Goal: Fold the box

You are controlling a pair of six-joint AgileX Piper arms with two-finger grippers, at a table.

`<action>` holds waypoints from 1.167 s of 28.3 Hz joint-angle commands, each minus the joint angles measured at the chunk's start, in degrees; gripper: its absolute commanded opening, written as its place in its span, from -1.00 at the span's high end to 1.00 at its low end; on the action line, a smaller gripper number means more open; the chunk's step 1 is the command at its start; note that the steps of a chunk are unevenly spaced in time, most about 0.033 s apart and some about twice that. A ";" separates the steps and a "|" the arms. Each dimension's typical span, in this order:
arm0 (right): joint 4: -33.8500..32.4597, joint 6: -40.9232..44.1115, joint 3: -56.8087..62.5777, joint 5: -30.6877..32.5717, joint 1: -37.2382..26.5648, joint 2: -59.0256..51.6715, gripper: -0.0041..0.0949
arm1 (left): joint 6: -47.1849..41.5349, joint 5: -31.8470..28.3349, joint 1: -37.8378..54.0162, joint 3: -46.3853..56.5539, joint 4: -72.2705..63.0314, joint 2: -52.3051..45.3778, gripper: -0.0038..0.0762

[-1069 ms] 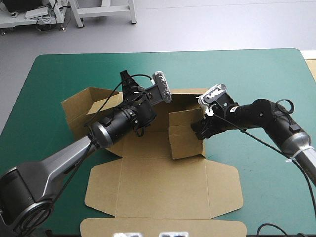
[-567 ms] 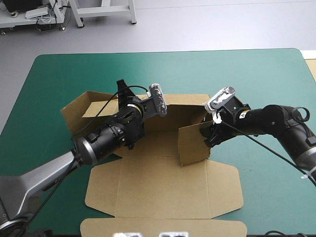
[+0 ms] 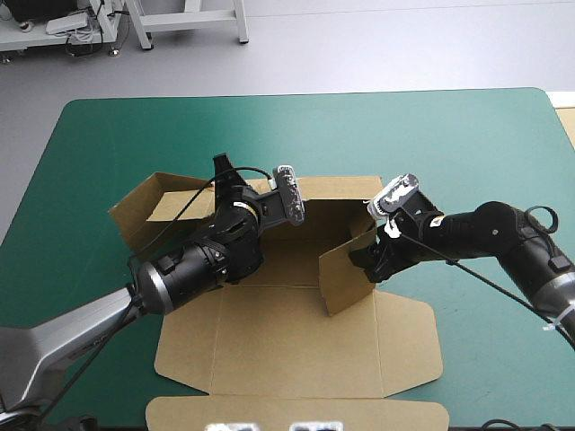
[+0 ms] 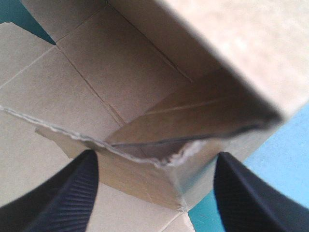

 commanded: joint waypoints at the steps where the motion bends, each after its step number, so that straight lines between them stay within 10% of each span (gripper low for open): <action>1: 2.46 0.32 -1.37 -1.76 -0.23 -1.51 0.38 | -0.20 -1.14 -0.67 -0.38 -4.35 -1.08 0.93; 4: 2.25 0.32 -1.37 -2.41 -0.23 -1.51 0.94 | -0.20 -1.14 -0.67 -0.38 -4.35 -1.08 0.93; 13: 0.17 0.34 -1.50 -0.43 -0.23 -2.92 0.95 | -1.13 -1.04 -0.67 -0.38 -3.91 -1.08 0.93; 24: -19.30 10.08 -6.69 -2.40 -6.04 -16.96 0.95 | -1.73 -0.54 -0.67 -0.38 -3.20 -1.08 0.93; 33: -17.73 14.80 -6.49 0.07 -14.27 -18.11 0.95 | -1.73 -0.93 -0.67 -0.38 -3.20 -1.08 0.93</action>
